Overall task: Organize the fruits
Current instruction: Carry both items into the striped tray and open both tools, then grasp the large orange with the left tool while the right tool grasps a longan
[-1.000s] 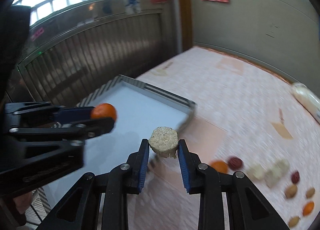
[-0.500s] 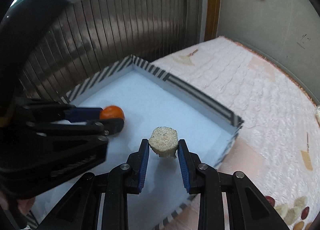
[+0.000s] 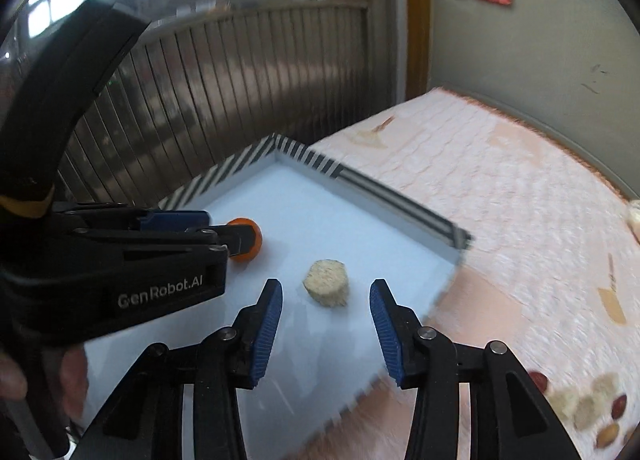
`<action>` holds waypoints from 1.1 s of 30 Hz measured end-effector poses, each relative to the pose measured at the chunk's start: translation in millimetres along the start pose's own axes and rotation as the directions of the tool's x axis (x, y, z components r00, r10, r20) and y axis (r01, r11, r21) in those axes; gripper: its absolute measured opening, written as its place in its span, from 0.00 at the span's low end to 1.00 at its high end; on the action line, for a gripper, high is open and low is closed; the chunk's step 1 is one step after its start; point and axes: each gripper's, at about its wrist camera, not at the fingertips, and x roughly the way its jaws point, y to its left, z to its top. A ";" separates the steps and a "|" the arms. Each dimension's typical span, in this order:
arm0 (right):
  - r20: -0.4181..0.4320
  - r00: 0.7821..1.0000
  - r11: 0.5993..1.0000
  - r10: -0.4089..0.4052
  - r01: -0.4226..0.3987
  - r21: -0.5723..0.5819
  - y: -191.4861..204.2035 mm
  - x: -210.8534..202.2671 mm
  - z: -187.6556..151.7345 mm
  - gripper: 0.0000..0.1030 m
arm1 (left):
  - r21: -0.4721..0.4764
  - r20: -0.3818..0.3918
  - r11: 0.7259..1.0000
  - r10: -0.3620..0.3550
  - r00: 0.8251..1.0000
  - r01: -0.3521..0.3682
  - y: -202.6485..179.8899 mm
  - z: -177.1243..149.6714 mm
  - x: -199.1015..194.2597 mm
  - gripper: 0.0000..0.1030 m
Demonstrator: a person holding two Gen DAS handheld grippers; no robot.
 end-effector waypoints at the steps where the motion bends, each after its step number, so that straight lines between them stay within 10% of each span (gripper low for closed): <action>1: 0.013 1.000 1.000 -0.006 0.006 0.008 -2.5 -7.5 -2.5 0.43 | 0.001 0.022 1.000 -0.010 1.000 0.010 -3.4 -2.0 -5.8 0.69; 16: 0.032 0.960 0.939 -0.279 0.266 0.220 -88.5 -120.6 -94.4 0.48 | 0.193 0.022 0.968 -0.168 0.986 0.161 -104.5 -43.9 -42.1 0.69; 33: -0.016 0.926 0.855 -0.378 0.356 0.377 -155.4 -173.4 -163.8 0.48 | 0.278 -0.029 0.949 -0.149 0.988 0.151 -170.3 -69.8 -9.2 0.69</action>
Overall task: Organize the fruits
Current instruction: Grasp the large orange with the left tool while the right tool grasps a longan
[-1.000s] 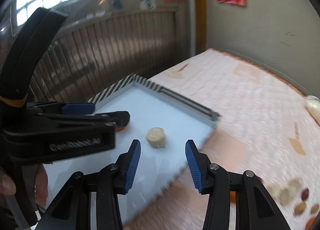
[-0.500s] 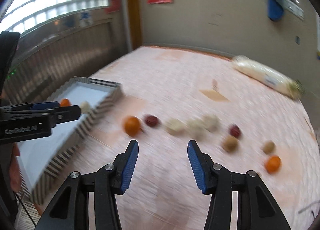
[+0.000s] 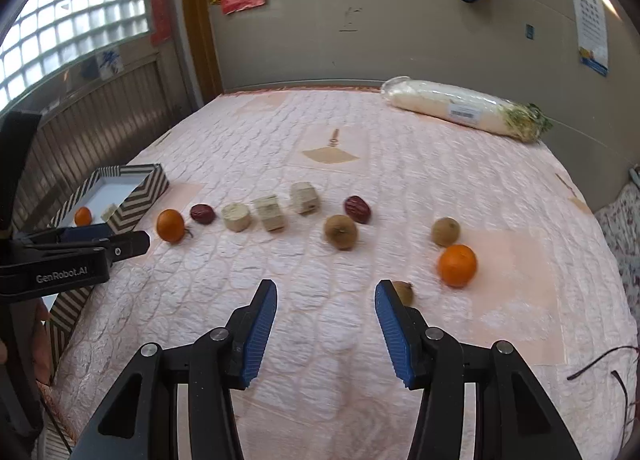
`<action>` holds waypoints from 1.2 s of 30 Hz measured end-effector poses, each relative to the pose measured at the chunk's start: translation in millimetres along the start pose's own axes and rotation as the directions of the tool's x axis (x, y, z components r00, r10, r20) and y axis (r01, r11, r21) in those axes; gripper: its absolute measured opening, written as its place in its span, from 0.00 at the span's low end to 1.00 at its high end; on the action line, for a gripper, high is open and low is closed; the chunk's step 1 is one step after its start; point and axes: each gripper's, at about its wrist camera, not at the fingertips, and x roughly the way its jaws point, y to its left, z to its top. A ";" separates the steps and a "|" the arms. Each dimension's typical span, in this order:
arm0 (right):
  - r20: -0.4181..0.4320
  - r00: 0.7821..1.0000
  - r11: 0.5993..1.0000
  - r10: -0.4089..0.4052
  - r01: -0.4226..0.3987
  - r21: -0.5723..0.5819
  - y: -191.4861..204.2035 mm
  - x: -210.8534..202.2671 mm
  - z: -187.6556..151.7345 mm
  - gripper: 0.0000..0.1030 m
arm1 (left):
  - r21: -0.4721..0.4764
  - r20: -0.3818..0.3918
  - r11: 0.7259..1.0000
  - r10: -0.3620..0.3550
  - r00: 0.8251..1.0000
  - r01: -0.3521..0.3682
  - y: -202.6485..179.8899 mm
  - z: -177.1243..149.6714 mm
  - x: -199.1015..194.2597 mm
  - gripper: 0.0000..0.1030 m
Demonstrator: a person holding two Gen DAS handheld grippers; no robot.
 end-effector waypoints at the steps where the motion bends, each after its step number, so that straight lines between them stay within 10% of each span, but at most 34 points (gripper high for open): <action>1: -0.001 1.000 1.000 -0.003 0.003 0.002 -2.2 -0.5 -1.5 0.48 | 0.000 -0.001 1.000 0.004 1.000 -0.004 -1.0 0.3 2.2 0.69; 36: -0.106 0.993 0.997 -0.056 0.062 0.051 -38.5 37.9 -7.6 0.48 | -0.006 -0.012 0.998 0.067 0.998 -0.067 -4.5 19.8 45.1 0.69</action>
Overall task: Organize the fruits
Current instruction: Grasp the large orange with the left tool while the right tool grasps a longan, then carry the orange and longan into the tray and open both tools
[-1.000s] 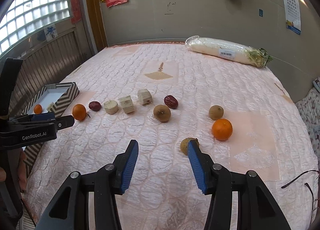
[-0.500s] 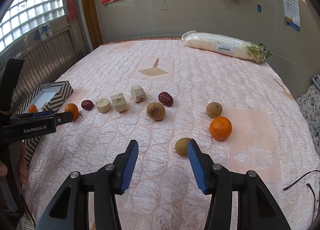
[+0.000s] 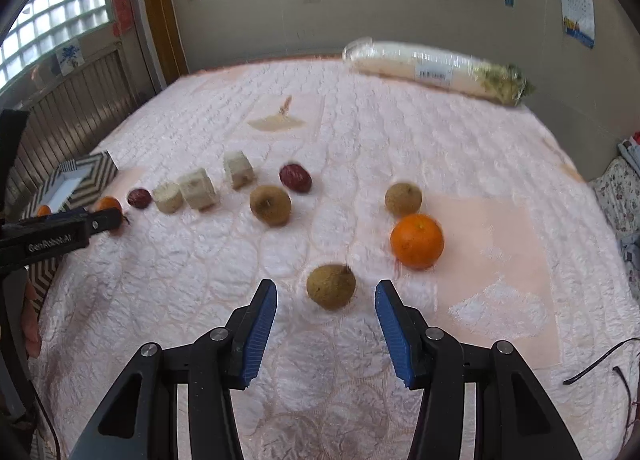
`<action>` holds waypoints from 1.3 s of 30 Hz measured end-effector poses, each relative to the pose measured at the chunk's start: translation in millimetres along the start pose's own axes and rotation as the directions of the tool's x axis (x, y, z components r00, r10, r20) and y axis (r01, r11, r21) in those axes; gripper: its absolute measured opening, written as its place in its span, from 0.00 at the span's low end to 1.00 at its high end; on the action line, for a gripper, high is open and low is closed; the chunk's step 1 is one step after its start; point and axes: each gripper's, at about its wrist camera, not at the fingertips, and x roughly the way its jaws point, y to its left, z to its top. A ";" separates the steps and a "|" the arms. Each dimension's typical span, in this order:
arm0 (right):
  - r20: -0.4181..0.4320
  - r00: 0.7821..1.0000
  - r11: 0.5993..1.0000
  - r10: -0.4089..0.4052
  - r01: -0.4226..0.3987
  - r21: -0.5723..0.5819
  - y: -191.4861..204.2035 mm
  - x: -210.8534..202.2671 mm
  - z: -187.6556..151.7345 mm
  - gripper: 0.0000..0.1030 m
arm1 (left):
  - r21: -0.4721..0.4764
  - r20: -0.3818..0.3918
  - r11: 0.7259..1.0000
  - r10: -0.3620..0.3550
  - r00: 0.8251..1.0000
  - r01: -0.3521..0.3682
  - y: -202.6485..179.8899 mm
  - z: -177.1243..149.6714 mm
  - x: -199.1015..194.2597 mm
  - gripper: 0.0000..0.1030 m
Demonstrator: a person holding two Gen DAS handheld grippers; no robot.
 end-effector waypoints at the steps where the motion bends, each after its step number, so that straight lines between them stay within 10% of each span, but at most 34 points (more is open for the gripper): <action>1: -0.007 1.000 1.000 0.003 -0.003 0.013 -1.9 2.0 -1.3 0.47 | -0.002 -0.002 1.000 0.005 1.000 -0.005 0.3 0.2 1.7 0.69; 5: 0.023 0.999 0.999 0.024 -0.025 0.045 -8.6 -0.1 -3.1 0.23 | -0.052 0.030 0.998 -0.018 0.999 0.019 8.6 -0.3 1.5 0.65; 9: 0.028 0.999 0.999 0.028 -0.029 0.043 -6.8 -2.1 -3.8 0.23 | -0.033 0.046 0.999 -0.023 0.999 0.025 7.1 -2.3 -3.5 0.31; 24: 0.078 0.993 0.996 0.084 -0.081 -0.047 44.6 -26.4 4.8 0.23 | -0.004 0.062 0.977 -0.211 0.975 0.212 18.9 -26.3 -60.0 0.31; 39: 0.074 0.976 0.967 0.203 -0.188 -0.174 129.0 -29.6 15.2 0.23 | -0.020 0.114 0.997 -0.069 0.991 0.072 72.6 -34.9 -92.5 0.31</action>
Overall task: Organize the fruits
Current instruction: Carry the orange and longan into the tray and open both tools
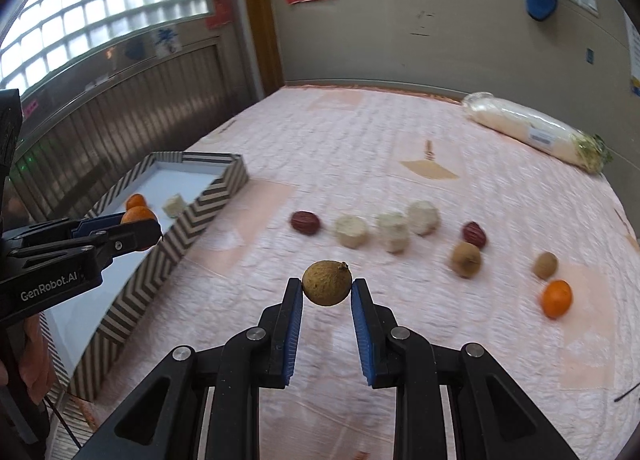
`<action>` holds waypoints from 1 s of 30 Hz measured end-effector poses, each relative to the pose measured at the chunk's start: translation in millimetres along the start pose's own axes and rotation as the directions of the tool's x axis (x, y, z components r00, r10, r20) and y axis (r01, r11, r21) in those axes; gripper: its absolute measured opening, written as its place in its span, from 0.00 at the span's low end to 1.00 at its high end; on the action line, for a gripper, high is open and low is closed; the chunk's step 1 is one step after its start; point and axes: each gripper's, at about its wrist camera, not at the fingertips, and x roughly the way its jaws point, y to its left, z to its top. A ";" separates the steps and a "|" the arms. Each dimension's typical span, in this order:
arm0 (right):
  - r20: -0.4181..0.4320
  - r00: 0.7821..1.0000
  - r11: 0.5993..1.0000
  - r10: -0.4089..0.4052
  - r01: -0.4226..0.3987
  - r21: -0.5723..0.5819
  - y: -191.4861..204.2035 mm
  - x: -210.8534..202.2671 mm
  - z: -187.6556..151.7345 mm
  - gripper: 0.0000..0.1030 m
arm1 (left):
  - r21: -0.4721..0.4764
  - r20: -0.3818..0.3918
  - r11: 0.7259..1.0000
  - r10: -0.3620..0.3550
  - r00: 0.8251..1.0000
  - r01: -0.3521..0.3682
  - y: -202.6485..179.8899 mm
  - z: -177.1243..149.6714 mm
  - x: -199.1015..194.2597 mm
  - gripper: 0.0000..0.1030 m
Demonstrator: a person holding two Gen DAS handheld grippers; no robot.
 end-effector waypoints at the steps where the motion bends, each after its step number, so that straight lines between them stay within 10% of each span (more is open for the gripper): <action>1: 0.000 1.000 1.000 0.002 -0.002 -0.005 3.4 1.0 1.0 0.23 | -0.007 0.001 1.000 0.009 1.000 -0.009 5.1 -0.2 -0.6 0.31; 30: -0.043 0.990 0.963 0.138 -0.144 -0.227 138.5 52.9 46.0 0.23 | -0.147 -0.044 0.970 0.189 0.981 -0.194 111.1 -19.0 7.3 0.31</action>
